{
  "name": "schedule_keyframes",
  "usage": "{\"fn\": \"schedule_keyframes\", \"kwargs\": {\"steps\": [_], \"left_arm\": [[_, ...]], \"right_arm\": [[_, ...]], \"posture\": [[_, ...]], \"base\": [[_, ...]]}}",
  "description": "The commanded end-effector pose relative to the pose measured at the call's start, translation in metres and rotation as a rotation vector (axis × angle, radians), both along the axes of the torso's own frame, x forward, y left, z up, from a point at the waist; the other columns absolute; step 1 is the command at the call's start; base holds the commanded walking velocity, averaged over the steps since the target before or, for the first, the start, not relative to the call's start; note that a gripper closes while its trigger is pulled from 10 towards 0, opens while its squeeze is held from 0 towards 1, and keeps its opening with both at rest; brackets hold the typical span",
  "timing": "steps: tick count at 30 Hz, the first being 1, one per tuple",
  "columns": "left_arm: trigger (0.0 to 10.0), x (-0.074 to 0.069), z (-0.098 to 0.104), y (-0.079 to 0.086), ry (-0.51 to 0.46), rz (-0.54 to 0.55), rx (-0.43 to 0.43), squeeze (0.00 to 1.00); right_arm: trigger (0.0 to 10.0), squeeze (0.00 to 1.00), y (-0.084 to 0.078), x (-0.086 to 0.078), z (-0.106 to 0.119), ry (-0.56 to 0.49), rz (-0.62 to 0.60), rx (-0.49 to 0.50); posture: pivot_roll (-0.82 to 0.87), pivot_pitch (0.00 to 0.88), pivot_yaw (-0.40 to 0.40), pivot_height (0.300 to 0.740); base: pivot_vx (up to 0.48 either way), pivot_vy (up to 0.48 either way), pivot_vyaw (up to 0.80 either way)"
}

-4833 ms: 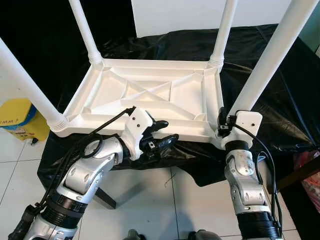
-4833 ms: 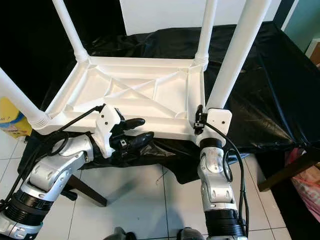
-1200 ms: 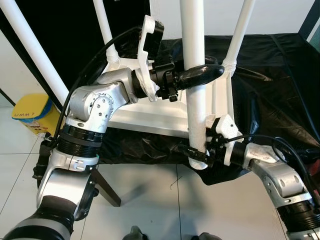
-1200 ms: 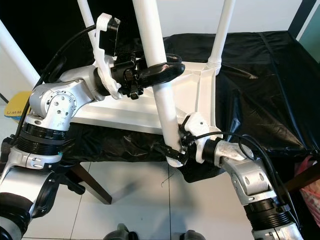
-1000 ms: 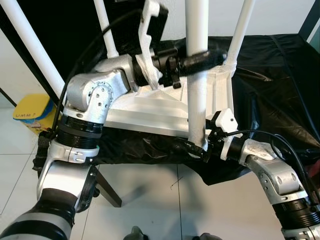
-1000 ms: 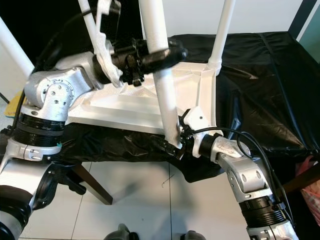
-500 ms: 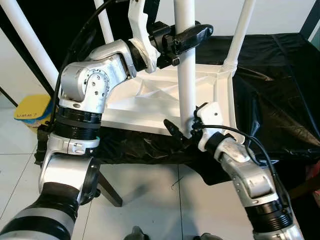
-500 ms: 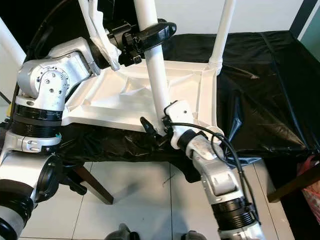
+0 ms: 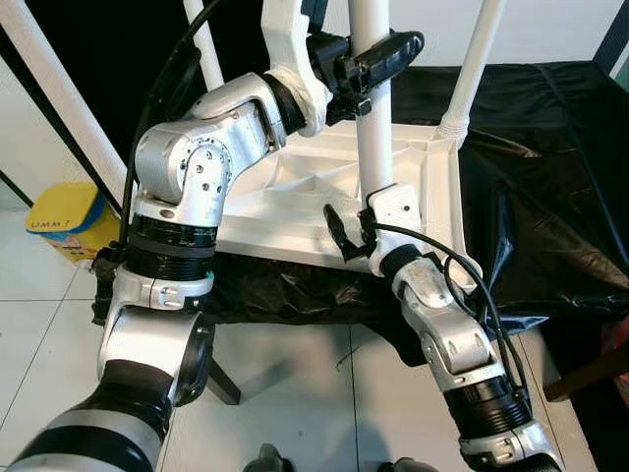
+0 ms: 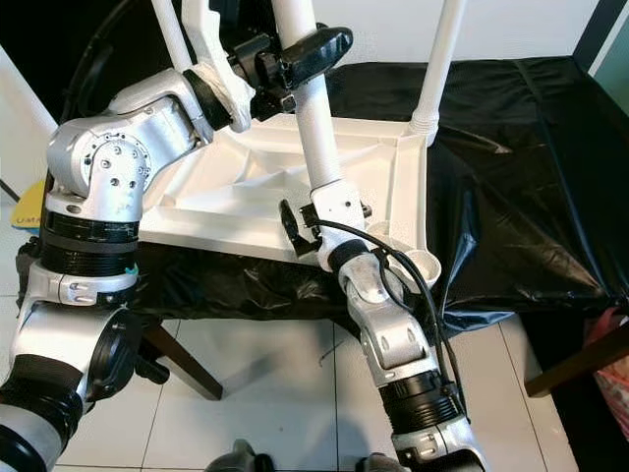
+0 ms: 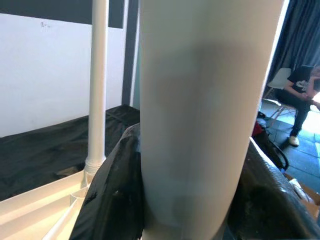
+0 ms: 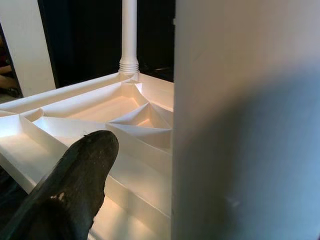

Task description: Building children table

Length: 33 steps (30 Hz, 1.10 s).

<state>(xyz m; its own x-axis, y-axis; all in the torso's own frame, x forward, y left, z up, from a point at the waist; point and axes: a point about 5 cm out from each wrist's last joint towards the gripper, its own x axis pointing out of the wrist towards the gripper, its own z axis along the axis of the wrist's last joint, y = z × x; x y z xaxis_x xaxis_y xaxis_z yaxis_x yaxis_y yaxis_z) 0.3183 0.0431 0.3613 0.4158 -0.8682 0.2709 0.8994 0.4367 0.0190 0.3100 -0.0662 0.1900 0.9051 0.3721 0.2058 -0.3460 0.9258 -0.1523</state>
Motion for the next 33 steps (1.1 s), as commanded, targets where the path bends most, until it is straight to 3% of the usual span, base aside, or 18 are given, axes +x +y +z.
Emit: {"fn": "schedule_keyframes", "kwargs": {"steps": [1,4,5,7,8,12,13,14,26,27,28,33], "left_arm": [[10.0,-0.007,0.002,-0.008,-0.013,-0.048,-0.005,0.00],[10.0,-0.007,0.005,-0.012,-0.021,-0.055,-0.008,0.00],[10.0,-0.008,0.006,-0.013,-0.025,-0.057,-0.010,0.00],[10.0,-0.008,0.006,-0.013,-0.026,-0.056,-0.012,0.00],[10.0,-0.009,0.007,-0.014,-0.028,-0.056,-0.015,0.00],[10.0,-0.010,0.008,-0.015,-0.028,-0.057,-0.018,0.00],[10.0,-0.010,0.008,-0.015,-0.028,-0.057,-0.018,0.00],[10.0,-0.010,0.008,-0.016,-0.026,-0.058,-0.019,0.00],[10.0,-0.013,0.007,-0.017,-0.027,-0.063,-0.021,0.00],[10.0,-0.014,0.007,-0.017,-0.026,-0.071,-0.025,0.12],[10.0,-0.014,0.007,-0.017,-0.024,-0.075,-0.030,1.00],[10.0,-0.017,0.009,-0.016,-0.021,-0.109,-0.070,1.00]], "right_arm": [[10.0,0.00,0.006,0.004,0.003,-0.008,-0.006,-0.002],[10.0,0.00,0.007,0.006,0.001,0.003,-0.025,0.001],[6.3,0.00,0.007,0.006,0.001,0.005,-0.029,0.002],[6.3,0.00,0.008,0.007,0.001,0.005,-0.034,0.002],[3.5,0.00,0.008,0.007,0.000,0.011,-0.045,0.009],[1.2,0.00,0.007,0.008,-0.001,0.008,-0.070,0.020],[1.2,0.00,0.007,0.008,-0.001,0.008,-0.070,0.020],[0.0,0.00,0.006,0.009,0.000,0.005,-0.076,0.025],[0.0,0.00,0.006,0.011,0.001,0.016,-0.115,0.072],[10.0,0.00,0.005,0.012,0.000,0.025,-0.120,0.081],[10.0,0.00,0.004,0.013,0.000,0.034,-0.127,0.092],[10.0,0.00,0.000,0.015,0.002,0.041,-0.147,0.107]], "posture": [[0.00,0.062,0.071,0.740],[0.00,0.061,0.072,0.740],[0.00,0.061,0.072,0.740],[0.00,0.061,0.072,0.740],[0.00,0.059,0.075,0.740],[-0.01,0.058,0.078,0.740],[-0.01,0.058,0.078,0.740],[-0.01,0.058,0.077,0.740],[0.00,0.052,0.072,0.740],[0.00,0.051,0.071,0.740],[0.00,0.051,0.071,0.740],[-0.01,0.048,0.069,0.740]], "base": [[0.000,0.000,0.00],[0.000,0.000,0.00],[0.000,0.000,0.00],[0.000,0.000,0.00],[0.000,0.000,0.00],[0.000,0.000,0.00],[0.000,0.000,0.00],[0.000,0.000,0.00],[0.000,0.000,0.00],[0.000,0.000,0.00],[0.000,0.000,0.00],[0.000,0.000,0.00]]}}
